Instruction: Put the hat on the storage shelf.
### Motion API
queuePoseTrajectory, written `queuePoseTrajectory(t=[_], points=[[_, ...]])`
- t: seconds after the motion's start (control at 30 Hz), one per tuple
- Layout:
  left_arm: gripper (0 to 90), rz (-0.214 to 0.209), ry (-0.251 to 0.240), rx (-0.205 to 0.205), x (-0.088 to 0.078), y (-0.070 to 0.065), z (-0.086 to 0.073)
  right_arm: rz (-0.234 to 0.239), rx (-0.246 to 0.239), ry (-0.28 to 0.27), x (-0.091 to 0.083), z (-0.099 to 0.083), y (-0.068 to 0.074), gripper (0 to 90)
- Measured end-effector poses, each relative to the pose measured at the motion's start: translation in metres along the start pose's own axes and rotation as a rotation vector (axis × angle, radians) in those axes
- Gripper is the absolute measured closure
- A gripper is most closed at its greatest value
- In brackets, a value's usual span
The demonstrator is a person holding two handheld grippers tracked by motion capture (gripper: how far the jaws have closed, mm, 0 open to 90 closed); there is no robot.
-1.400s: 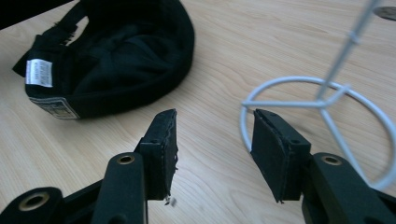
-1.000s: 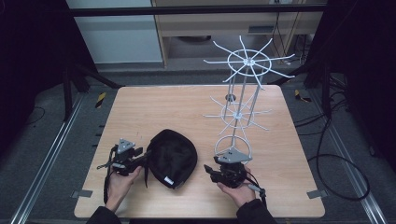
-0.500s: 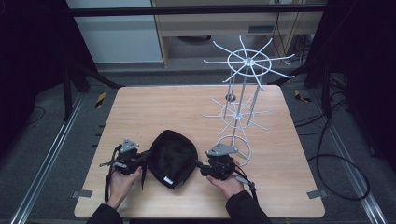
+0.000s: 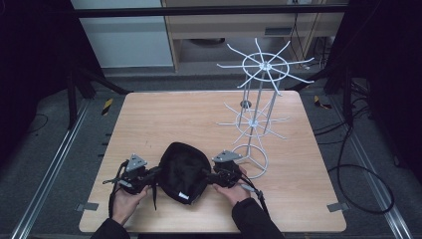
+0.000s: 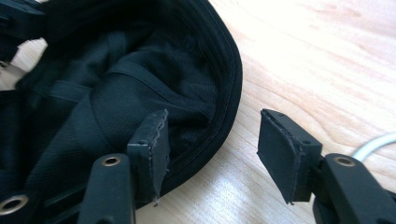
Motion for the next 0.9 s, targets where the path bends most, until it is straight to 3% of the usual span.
queuePoseTrajectory(t=[0.37, 0.53, 0.7, 0.9], points=[[84.2, 0.011, 0.002, -0.006, 0.001, -0.001, 0.000, 0.026, 0.023, 0.076, 0.019, -0.006, 0.001, 58.5], [83.9, 0.007, 0.009, -0.013, 0.002, -0.001, -0.001, 0.013, 0.056, 0.079, 0.017, -0.004, 0.001, 78.7], [83.3, 0.003, 0.021, -0.018, 0.005, -0.004, -0.002, 0.022, 0.005, 0.012, 0.002, 0.001, 0.006, 83.4], [82.3, -0.007, 0.033, -0.034, 0.011, -0.009, -0.002, 0.061, -0.109, -0.153, -0.035, 0.014, 0.023, 83.9]])
Point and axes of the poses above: each handheld gripper's, and its own axes: x roughly forward along the jaws, z roughly out of its top, y roughly to its left, the point moved 2 cm from there along x, roughly forward along the jaws, and after that the axes turned 6 degrees about x, right-handed, at the moved point
